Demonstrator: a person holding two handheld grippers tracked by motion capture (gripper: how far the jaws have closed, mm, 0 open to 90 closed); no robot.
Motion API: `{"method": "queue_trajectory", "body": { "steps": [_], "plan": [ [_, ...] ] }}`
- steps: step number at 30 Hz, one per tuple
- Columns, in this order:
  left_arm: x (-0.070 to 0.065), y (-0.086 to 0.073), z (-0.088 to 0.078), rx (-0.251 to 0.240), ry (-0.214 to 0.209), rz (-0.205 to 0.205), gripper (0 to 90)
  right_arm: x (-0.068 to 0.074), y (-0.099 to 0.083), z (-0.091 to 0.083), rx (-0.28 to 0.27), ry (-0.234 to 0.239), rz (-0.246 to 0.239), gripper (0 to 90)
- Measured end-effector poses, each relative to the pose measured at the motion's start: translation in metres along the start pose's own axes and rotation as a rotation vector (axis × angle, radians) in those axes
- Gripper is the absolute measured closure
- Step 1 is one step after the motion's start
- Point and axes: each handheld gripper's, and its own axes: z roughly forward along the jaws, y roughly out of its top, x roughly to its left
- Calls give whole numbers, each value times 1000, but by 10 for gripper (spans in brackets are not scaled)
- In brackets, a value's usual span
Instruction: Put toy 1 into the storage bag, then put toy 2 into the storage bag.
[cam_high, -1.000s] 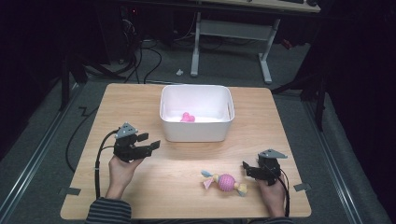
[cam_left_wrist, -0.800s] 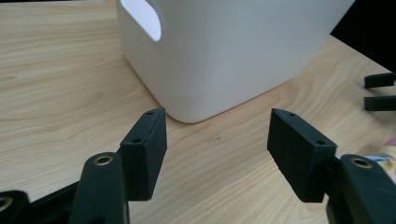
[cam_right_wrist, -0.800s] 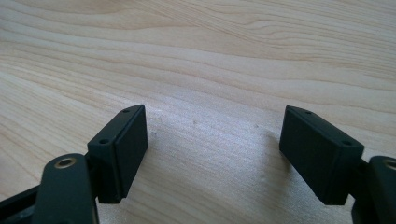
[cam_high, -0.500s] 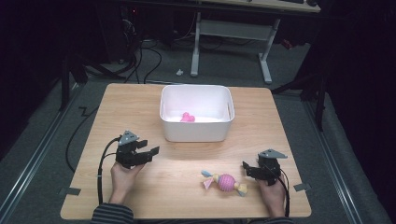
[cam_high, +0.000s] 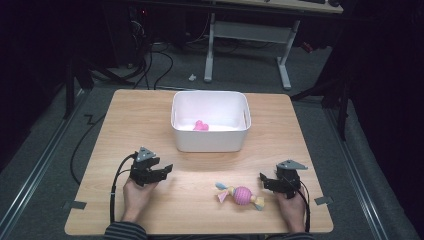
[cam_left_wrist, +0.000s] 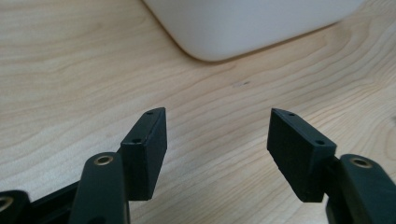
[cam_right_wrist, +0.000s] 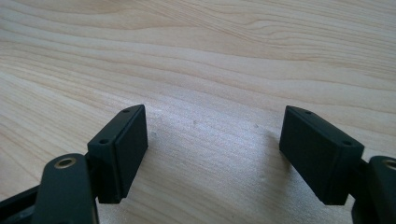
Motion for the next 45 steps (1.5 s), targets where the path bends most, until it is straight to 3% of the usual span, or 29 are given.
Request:
{"method": "queue_trajectory", "body": {
  "steps": [10, 19, 23, 25, 28, 29, 31, 35, 39, 45],
  "plan": [
    [4, -8, 13, 43, 49, 17, 382, 0, 0, 0, 2, 3, 3, 239],
    [5, -11, 15, 13, 66, 26, 368, 0, 1, 1, 2, 5, 2, 233],
    [2, -11, 16, 22, 89, 53, 358, 0, 2, 3, 11, 5, -2, 169],
    [-3, -11, 18, 36, 116, 93, 336, 1, 5, 4, 25, 15, -12, 152],
    [-3, -11, 18, 38, 108, 91, 314, -4, 11, 4, 66, 37, 2, 156],
    [-3, -11, 18, 39, 110, 94, 310, -6, 13, 3, 68, 65, 15, 161],
    [-4, -11, 18, 40, 110, 94, 304, -9, 16, -3, 27, 117, 19, 207],
    [-3, -11, 18, 41, 111, 94, 304, -9, 19, -21, -65, 164, 28, 268],
    [-4, -11, 18, 41, 109, 93, 299, -1, 17, -29, -63, 184, 10, 270],
    [-4, -11, 18, 43, 110, 94, 292, 19, 14, -51, -115, 232, -27, 286]
  ]
}}
